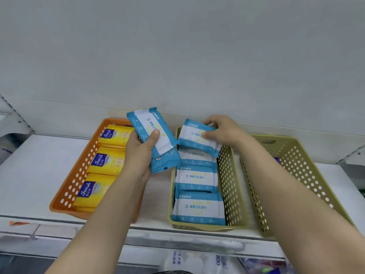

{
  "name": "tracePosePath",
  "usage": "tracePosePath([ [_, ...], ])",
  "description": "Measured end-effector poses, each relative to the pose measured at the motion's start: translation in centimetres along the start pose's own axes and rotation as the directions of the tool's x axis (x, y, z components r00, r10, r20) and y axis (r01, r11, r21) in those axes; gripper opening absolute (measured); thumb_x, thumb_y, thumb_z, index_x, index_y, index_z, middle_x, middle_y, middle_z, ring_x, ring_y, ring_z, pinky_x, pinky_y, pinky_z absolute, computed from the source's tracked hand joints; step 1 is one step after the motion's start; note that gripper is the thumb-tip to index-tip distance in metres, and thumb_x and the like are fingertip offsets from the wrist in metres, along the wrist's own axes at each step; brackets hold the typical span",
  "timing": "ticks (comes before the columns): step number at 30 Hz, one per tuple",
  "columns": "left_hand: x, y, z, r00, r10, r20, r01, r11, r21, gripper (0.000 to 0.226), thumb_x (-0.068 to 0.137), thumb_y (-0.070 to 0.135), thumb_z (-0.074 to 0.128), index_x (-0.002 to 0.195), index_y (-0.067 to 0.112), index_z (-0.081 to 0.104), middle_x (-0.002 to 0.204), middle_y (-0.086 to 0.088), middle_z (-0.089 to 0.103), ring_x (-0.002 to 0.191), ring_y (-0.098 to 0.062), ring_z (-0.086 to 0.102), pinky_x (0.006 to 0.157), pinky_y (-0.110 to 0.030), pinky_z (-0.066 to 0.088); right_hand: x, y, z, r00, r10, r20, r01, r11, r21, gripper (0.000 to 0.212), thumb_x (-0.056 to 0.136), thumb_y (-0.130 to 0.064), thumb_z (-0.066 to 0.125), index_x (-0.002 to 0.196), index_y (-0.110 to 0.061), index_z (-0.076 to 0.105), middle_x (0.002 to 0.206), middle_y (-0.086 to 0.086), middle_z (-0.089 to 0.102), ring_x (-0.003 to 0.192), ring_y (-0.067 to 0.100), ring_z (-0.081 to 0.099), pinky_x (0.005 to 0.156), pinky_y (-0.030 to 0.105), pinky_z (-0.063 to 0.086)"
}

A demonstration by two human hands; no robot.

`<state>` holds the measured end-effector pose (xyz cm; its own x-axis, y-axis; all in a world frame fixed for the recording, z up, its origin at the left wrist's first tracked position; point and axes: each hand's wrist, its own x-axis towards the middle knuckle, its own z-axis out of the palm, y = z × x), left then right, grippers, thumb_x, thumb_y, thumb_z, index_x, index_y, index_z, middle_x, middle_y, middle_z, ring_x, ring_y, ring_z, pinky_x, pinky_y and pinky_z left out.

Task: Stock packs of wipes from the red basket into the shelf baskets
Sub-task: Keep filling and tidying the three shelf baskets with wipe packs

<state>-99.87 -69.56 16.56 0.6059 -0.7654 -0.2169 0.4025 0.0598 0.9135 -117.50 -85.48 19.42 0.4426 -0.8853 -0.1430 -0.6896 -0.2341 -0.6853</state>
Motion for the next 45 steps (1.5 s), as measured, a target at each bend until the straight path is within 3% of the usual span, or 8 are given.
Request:
tracePosePath([
  [8,0.7,0.5,-0.2,1.000,0.003,0.029,-0.004,0.999,0.041,0.035,0.092,0.017,0.069,0.125,0.011,0.059,0.114,-0.006,0.073,0.100,-0.026,0.072,0.084,-0.047,0.059,0.4,1.9,4.9,0.996,-0.086,-0.007,0.073,0.881,-0.468,0.051,0.083,-0.032,0.076,0.131,-0.022,0.062,0.130,0.002,0.062,0.120,0.023,0.055,0.097,0.035,0.048],
  [14,0.8,0.3,0.5,0.997,-0.030,0.075,0.026,0.998,0.054,0.033,0.091,0.015,0.069,0.122,0.011,0.060,0.113,-0.008,0.074,0.094,-0.024,0.074,0.076,-0.042,0.061,-0.5,3.0,6.8,0.997,-0.072,-0.011,0.061,0.914,-0.400,0.048,0.079,-0.047,0.077,0.121,-0.025,0.066,0.122,0.004,0.058,0.119,0.024,0.048,0.087,0.032,0.039],
  [17,0.6,0.3,0.5,0.994,-0.027,0.104,0.019,0.997,0.079,0.035,0.087,0.016,0.074,0.120,0.014,0.062,0.111,-0.007,0.074,0.093,-0.025,0.074,0.074,-0.043,0.061,-0.9,1.6,5.9,0.989,-0.013,-0.149,0.016,1.000,0.019,0.039,0.084,-0.047,0.073,0.113,-0.021,0.070,0.116,-0.001,0.069,0.108,0.015,0.061,0.091,0.029,0.049],
  [20,0.3,0.4,0.8,0.989,-0.010,0.147,-0.010,0.991,0.135,0.039,0.081,0.017,0.079,0.117,0.015,0.063,0.109,-0.005,0.075,0.094,-0.025,0.074,0.077,-0.044,0.060,-1.9,-1.5,4.4,0.994,0.108,0.010,-0.092,0.793,0.602,0.040,0.088,-0.054,0.066,0.109,-0.021,0.068,0.110,0.001,0.074,0.100,0.016,0.070,0.085,0.034,0.058],
  [23,-0.3,0.4,1.5,0.982,-0.004,0.191,-0.033,0.981,0.190,0.042,0.079,0.020,0.081,0.116,0.014,0.064,0.105,-0.006,0.076,0.092,-0.025,0.074,0.076,-0.041,0.061,-2.9,-3.6,3.9,0.984,-0.010,0.178,-0.113,0.738,0.666,0.038,0.084,-0.037,0.077,0.112,-0.013,0.069,0.102,0.005,0.076,0.093,0.021,0.074,0.078,0.035,0.061],
  [29,-0.8,0.0,1.4,0.991,-0.023,0.134,0.009,0.994,0.107,0.036,0.088,0.010,0.071,0.122,0.010,0.060,0.113,-0.010,0.073,0.096,-0.028,0.073,0.074,-0.043,0.061,-2.6,-2.0,3.3,0.993,0.117,-0.014,-0.071,0.693,0.717,0.035,0.084,-0.021,0.079,0.116,-0.019,0.065,0.103,0.006,0.076,0.091,0.024,0.074,0.082,0.045,0.061],
  [37,-1.3,0.5,-0.2,0.998,0.062,-0.003,-0.062,0.998,0.002,0.039,0.092,0.011,0.068,0.129,0.016,0.059,0.120,-0.007,0.070,0.105,-0.027,0.070,0.090,-0.054,0.056,-3.4,1.0,2.7,0.983,-0.012,0.181,0.003,0.999,0.053,0.034,0.088,-0.016,0.072,0.121,-0.020,0.066,0.106,0.004,0.070,0.095,0.021,0.068,0.086,0.037,0.057],
  [45,-1.7,0.0,-0.7,0.999,0.038,-0.022,-0.038,0.999,0.016,0.033,0.092,0.011,0.068,0.123,0.019,0.061,0.113,-0.003,0.072,0.100,-0.025,0.072,0.089,-0.054,0.057,-4.5,1.4,3.5,0.957,-0.010,0.291,0.110,0.937,-0.331,0.026,0.086,-0.028,0.075,0.111,-0.027,0.068,0.109,-0.003,0.062,0.094,0.013,0.056,0.081,0.026,0.043],
])
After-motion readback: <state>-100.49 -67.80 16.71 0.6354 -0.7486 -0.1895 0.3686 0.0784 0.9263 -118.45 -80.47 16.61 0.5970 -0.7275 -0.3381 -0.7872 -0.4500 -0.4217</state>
